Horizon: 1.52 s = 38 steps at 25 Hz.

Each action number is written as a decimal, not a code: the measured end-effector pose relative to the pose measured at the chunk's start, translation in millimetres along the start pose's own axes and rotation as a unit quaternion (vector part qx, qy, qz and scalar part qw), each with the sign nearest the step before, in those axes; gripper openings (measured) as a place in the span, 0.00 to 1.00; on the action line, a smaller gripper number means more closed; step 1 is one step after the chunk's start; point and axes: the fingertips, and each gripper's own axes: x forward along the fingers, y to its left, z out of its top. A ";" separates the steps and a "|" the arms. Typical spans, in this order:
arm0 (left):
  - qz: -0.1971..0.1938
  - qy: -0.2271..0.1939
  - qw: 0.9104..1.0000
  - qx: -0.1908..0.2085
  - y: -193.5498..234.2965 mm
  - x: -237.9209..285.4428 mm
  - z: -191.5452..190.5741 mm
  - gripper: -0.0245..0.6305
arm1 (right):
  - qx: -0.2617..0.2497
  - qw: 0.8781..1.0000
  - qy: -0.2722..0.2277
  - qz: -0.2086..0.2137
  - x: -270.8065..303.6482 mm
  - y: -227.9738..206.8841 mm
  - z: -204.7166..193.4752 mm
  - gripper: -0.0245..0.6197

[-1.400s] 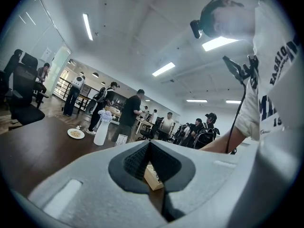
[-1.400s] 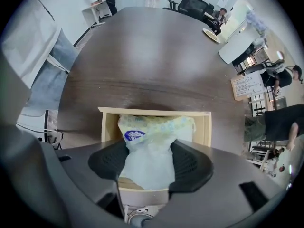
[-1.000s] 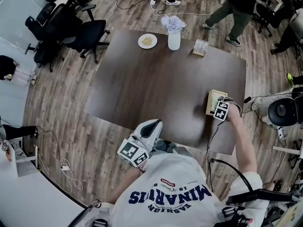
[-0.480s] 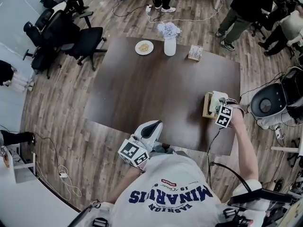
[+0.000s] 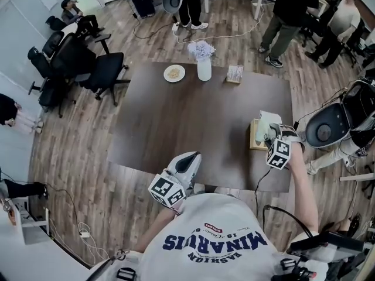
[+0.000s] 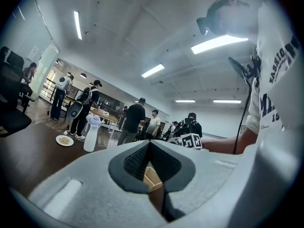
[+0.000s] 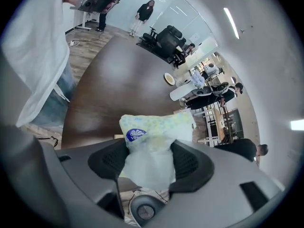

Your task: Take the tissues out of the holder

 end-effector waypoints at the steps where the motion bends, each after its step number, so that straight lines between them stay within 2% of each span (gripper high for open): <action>1: -0.003 0.002 1.000 0.000 -0.9 0.5 -0.7 0.04 | 0.005 1.000 -0.001 -0.002 -1.4 2.1 0.1 0.47; 6: -0.019 0.006 1.000 0.001 -9.8 0.8 -3.8 0.04 | 0.018 1.000 -0.003 0.000 -5.9 12.3 3.7 0.47; 13: -0.019 0.019 1.000 0.006 -15.8 -4.0 -14.5 0.04 | 0.013 1.000 -0.007 0.006 -4.8 24.5 9.8 0.47; 26: 0.005 0.015 1.000 -0.002 -11.1 -24.1 -14.5 0.04 | -0.008 1.000 -0.017 0.025 0.2 29.5 35.1 0.47; 38: 0.048 0.009 0.999 -0.009 5.9 -50.0 -13.4 0.04 | -0.041 0.995 -0.036 0.087 62.9 52.3 90.2 0.48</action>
